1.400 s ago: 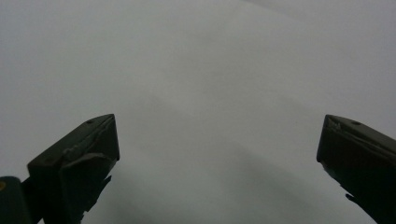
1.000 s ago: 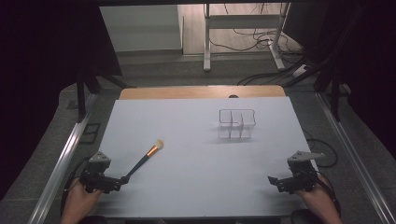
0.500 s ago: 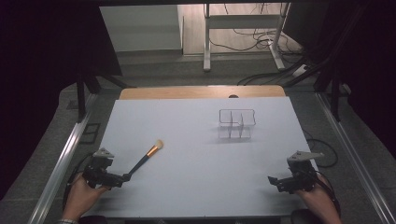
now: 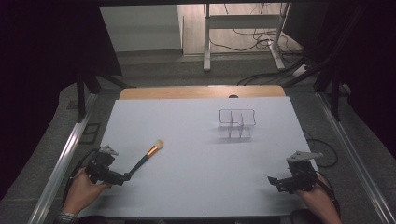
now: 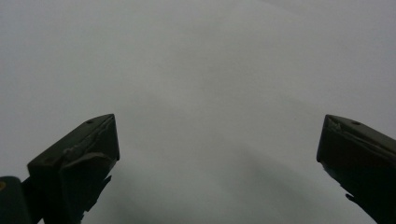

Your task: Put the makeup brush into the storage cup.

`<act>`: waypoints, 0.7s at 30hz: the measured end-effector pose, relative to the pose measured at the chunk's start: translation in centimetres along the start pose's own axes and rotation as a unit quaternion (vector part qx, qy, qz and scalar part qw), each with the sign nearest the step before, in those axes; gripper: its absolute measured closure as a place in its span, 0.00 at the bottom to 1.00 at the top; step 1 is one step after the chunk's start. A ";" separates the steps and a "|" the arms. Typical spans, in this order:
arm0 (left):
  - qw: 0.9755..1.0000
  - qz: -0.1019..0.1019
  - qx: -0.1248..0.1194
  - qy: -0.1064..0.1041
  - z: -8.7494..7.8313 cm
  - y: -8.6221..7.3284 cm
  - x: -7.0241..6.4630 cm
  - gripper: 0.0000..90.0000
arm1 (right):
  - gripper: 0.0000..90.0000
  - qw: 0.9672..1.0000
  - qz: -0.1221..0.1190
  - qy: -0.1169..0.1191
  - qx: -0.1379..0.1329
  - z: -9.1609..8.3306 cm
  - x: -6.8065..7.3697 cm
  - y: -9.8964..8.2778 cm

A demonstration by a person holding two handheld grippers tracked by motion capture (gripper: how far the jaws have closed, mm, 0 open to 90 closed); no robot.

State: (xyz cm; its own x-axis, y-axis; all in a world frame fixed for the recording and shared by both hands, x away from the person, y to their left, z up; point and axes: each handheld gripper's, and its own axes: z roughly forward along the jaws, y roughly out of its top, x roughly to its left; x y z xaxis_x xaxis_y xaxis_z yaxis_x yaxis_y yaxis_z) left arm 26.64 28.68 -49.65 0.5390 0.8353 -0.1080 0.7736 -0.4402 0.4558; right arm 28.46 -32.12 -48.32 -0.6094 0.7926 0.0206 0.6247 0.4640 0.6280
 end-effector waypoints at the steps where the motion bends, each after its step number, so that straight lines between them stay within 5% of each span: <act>1: 1.000 0.000 0.001 0.002 0.0 0.1 0.0 0.00 | 0.00 1.000 0.000 0.000 0.000 0.0 0.0 0.0; 21: 0.999 0.013 0.034 0.007 0.9 3.2 0.2 0.00 | 0.00 1.000 0.000 0.000 0.003 0.0 0.0 0.0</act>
State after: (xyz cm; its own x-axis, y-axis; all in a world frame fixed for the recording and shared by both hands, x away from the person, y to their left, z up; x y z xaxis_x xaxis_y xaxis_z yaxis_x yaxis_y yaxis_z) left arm 29.50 27.20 -48.99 0.5549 0.8277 -0.0838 0.7803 -0.4829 0.3975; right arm 28.45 -32.09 -48.36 -0.6095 0.7925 0.0195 0.6274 0.4672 0.6230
